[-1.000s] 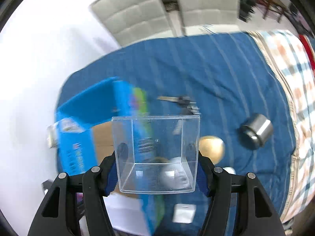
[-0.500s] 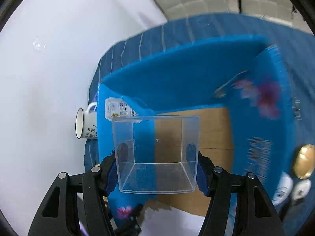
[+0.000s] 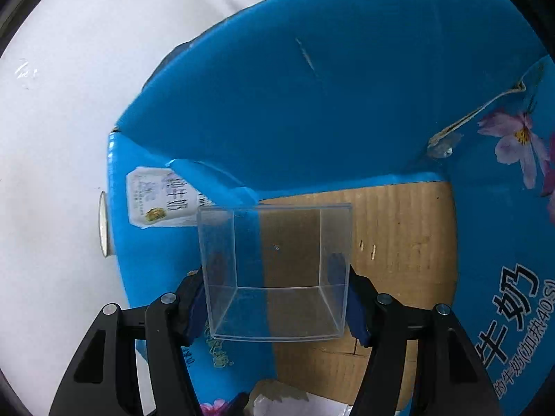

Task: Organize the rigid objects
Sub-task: 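Carry the clear cube into the blue box and release it with the right gripper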

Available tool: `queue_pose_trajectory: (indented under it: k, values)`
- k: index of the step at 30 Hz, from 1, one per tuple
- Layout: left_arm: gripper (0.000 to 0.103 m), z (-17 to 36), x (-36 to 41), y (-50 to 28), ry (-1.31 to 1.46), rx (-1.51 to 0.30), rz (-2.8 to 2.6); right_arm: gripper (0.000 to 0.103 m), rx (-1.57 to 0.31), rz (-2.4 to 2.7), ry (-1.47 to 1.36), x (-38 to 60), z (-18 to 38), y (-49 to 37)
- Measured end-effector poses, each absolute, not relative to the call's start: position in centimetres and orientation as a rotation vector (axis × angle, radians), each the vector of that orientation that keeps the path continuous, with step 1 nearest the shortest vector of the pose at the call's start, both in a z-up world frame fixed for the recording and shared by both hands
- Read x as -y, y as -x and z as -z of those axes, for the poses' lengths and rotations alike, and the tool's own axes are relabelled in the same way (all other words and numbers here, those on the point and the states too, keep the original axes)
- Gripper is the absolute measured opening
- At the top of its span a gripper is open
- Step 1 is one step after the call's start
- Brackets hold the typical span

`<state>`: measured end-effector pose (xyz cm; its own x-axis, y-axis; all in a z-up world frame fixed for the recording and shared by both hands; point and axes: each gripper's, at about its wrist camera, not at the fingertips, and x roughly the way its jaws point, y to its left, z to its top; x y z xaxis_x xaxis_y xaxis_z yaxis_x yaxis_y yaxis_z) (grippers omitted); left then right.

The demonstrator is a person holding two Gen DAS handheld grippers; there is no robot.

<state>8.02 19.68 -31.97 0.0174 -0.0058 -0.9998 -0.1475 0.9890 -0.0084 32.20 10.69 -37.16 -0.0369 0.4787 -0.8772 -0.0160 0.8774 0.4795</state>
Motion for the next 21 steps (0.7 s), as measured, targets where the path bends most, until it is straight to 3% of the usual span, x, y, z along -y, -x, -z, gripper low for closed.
queue_pose_trajectory:
  k: [11, 13, 15, 21]
  values:
    - [0.028, 32.0, -19.8, -7.9, 0.121, -1.552, -0.111, 0.067, -1.625, -0.463, -0.391, -11.1, 38.3, -33.0]
    - [0.028, 32.0, -19.8, -7.9, 0.12, -1.552, -0.11, 0.074, -1.633, -0.467, -0.394, -10.6, 38.0, -33.0]
    - [0.028, 32.1, -19.8, -7.9, 0.119, -1.553, -0.111, 0.088, -1.614, -0.479, -0.4, -9.7, 37.2, -33.0]
    - [0.028, 32.1, -19.7, -7.9, 0.111, -1.551, -0.109, 0.088, -1.574, -0.406, -0.277, -6.8, 33.9, -32.1]
